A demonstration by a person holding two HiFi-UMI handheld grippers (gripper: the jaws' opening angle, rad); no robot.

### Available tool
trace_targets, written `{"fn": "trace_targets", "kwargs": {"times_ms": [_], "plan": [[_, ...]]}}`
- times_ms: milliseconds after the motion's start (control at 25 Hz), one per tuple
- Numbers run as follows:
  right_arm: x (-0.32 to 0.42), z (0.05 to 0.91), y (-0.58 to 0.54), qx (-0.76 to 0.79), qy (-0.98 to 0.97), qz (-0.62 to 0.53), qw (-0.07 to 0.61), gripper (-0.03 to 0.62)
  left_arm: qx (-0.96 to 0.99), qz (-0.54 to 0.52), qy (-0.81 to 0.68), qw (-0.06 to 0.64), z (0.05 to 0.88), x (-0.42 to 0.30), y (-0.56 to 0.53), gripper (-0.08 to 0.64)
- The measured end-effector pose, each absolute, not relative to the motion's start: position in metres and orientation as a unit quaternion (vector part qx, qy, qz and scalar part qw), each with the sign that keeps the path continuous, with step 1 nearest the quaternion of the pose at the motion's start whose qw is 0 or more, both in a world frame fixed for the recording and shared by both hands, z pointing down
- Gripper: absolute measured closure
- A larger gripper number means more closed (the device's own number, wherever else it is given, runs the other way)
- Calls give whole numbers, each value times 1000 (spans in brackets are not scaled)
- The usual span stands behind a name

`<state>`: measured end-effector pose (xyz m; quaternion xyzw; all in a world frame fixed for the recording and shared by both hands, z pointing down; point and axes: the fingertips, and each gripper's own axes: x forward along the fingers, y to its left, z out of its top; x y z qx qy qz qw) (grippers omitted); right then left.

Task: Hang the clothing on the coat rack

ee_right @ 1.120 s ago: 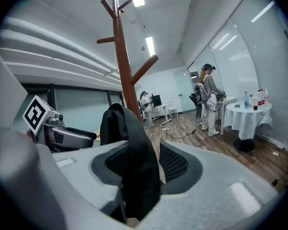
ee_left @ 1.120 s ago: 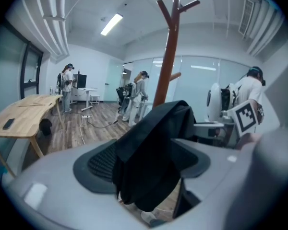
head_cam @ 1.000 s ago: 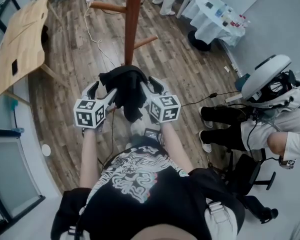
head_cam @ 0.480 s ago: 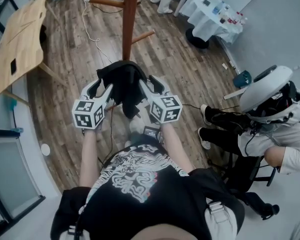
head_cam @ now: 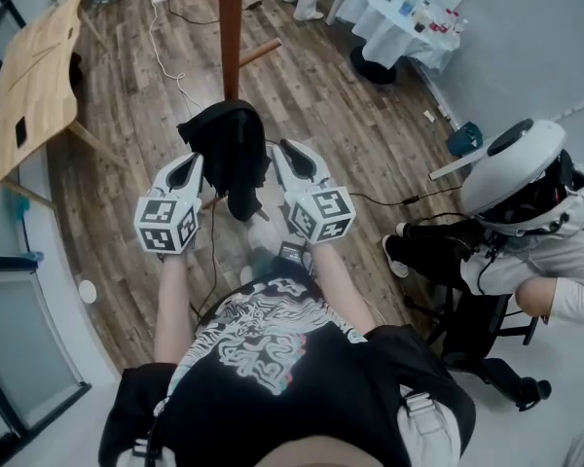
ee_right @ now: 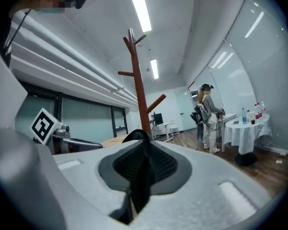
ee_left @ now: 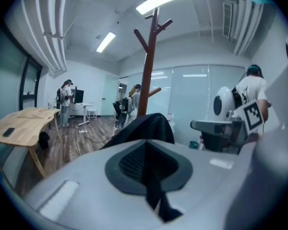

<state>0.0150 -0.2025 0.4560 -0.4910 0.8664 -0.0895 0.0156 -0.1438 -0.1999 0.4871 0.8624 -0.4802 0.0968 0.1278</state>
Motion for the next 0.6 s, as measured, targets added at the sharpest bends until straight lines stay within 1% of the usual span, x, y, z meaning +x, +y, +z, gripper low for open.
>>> {"fn": "trace_targets", "kwargs": {"times_ms": [40,80,160,320,440,600], "plan": [[20,455,-197,-504,860,-75,12,580,864,93,-476,134,487,-141,-196,571],[25,455,-193,-516,854,-62,7,592,865,94,-473,135,486,-139,-192,571],[33,460,-185,-532,845,-52,-6,592,868,106,-469,125,486,-134,-184,571],[39,472,-168,-541,838,-68,-21,592,868,116,-472,101,484,-132,-169,571],[39,472,-156,-537,840,-70,-23,592,862,119,-486,85,480,-134,-161,571],[37,459,-145,-523,851,-37,-14,592,852,99,-509,67,466,-133,-156,571]]}}
